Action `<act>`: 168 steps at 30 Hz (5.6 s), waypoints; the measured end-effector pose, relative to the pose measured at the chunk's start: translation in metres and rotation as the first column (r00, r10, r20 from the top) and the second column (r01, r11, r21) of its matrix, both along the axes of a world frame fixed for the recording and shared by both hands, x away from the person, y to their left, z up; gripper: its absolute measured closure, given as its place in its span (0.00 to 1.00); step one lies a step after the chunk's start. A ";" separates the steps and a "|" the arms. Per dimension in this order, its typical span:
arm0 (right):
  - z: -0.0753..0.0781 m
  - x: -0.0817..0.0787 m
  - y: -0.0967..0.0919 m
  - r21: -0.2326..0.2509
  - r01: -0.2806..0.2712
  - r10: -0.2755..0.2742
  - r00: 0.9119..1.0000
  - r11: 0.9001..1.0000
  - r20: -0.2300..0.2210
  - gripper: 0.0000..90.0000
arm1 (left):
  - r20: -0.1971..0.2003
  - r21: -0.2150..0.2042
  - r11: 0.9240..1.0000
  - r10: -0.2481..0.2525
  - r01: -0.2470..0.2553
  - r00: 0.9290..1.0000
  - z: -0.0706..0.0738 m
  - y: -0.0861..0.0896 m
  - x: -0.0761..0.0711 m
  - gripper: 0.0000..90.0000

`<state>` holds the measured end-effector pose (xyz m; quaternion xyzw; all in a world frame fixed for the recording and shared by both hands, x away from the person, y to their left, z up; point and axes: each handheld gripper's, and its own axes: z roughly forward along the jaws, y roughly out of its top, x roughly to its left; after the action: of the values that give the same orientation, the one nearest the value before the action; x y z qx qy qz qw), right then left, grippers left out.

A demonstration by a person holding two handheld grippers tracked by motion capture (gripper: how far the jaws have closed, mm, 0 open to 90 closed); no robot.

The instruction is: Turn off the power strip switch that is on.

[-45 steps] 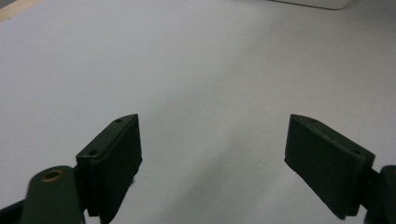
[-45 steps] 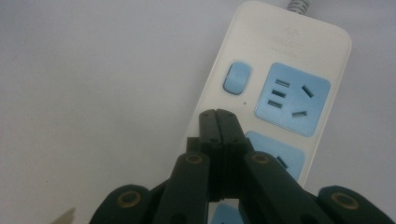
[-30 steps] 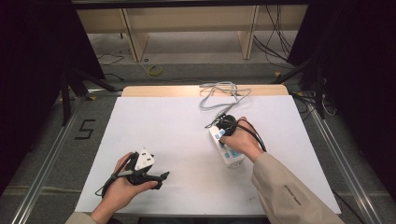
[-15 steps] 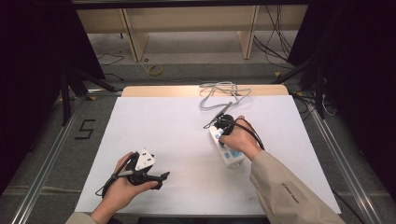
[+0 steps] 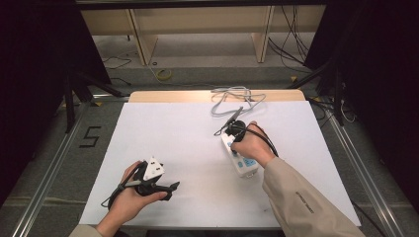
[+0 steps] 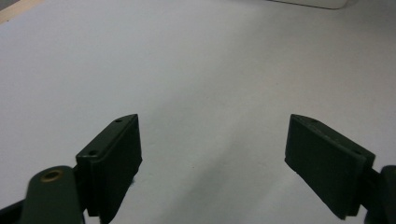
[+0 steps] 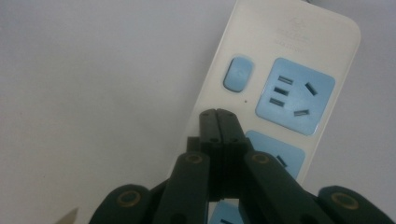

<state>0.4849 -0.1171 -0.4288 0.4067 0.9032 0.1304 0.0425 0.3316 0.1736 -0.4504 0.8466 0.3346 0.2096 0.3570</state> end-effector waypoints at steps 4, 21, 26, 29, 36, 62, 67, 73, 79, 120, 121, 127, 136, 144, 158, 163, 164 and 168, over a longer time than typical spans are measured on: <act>0.000 0.001 0.002 -0.014 -0.003 0.003 1.000 1.000 -0.006 1.00 | 0.002 -0.003 1.000 0.002 -0.002 1.000 0.000 0.000 0.000 0.20; 0.000 0.003 0.005 -0.040 -0.013 0.013 1.000 0.999 -0.013 1.00 | 0.000 0.000 1.000 0.001 -0.001 1.000 0.000 -0.001 0.000 0.20; 0.000 0.001 0.007 -0.050 -0.011 0.011 1.000 0.999 -0.007 1.00 | 0.001 -0.001 1.000 0.001 -0.001 1.000 0.000 -0.001 0.000 0.20; 0.000 0.001 0.007 -0.054 -0.013 0.013 1.000 0.998 -0.005 1.00 | 0.001 -0.001 1.000 0.001 -0.001 1.000 0.000 -0.001 0.000 0.20; 0.000 0.001 0.007 -0.053 -0.012 0.011 1.000 0.999 -0.006 1.00 | 0.001 -0.001 1.000 0.001 -0.001 1.000 0.000 -0.002 0.000 0.20; -0.001 -0.001 -0.002 0.016 0.012 -0.012 1.000 1.000 0.001 1.00 | -0.003 -0.001 1.000 -0.001 0.001 1.000 -0.001 -0.001 0.001 0.20; -0.001 -0.001 -0.002 0.011 0.003 -0.003 1.000 1.000 0.006 1.00 | -0.004 -0.002 1.000 -0.001 0.001 1.000 0.000 -0.001 0.001 0.20; -0.001 -0.001 -0.002 0.016 0.004 -0.004 1.000 1.000 0.006 1.00 | -0.003 -0.003 1.000 -0.001 0.001 1.000 0.000 -0.001 0.001 0.20; -0.001 -0.002 -0.002 0.018 0.010 -0.010 1.000 1.000 0.005 1.00 | -0.004 -0.004 1.000 -0.001 0.001 1.000 0.000 -0.001 0.001 0.20; 0.009 -0.013 -0.023 0.153 0.003 -0.022 0.993 0.988 0.119 1.00 | -0.002 -0.002 1.000 0.003 -0.003 1.000 -0.001 -0.001 0.002 0.20; 0.009 -0.013 -0.024 0.156 -0.003 -0.017 0.992 0.988 0.124 1.00 | -0.005 -0.002 1.000 0.003 -0.003 1.000 0.000 -0.001 0.002 0.20; 0.010 -0.017 -0.029 0.173 -0.015 -0.012 0.988 0.985 0.157 1.00 | -0.004 -0.004 1.000 0.006 -0.006 1.000 -0.001 -0.001 0.001 0.20; 0.014 -0.025 -0.043 0.256 -0.061 -0.009 0.964 0.965 0.265 0.97 | -0.005 -0.004 1.000 0.007 -0.007 1.000 -0.001 -0.001 0.002 0.20; 0.017 -0.033 -0.055 0.288 -0.079 -0.020 0.945 0.954 0.327 0.87 | -0.005 -0.002 1.000 0.008 -0.008 1.000 -0.001 -0.001 0.002 0.21; 0.020 -0.051 -0.077 0.359 -0.088 -0.061 0.922 0.929 0.382 0.73 | -0.009 0.000 1.000 0.016 -0.016 1.000 0.000 0.000 0.002 0.22; 0.018 -0.057 -0.084 0.369 -0.100 -0.056 0.919 0.924 0.390 0.67 | -0.006 -0.007 1.000 0.022 -0.022 1.000 -0.001 -0.001 0.003 0.22; 0.017 -0.058 -0.086 0.371 -0.104 -0.055 0.918 0.923 0.393 0.66 | -0.006 -0.008 1.000 0.023 -0.023 1.000 -0.001 -0.001 0.003 0.22; 0.016 -0.064 -0.092 0.385 -0.105 -0.061 0.917 0.917 0.394 0.61 | -0.004 -0.010 1.000 0.023 -0.023 1.000 -0.001 0.000 0.003 0.22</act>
<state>0.4214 -0.2092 -0.4130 0.3612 0.8345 0.3918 0.1403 0.3342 0.1731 -0.4512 0.8413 0.3462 0.2103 0.3580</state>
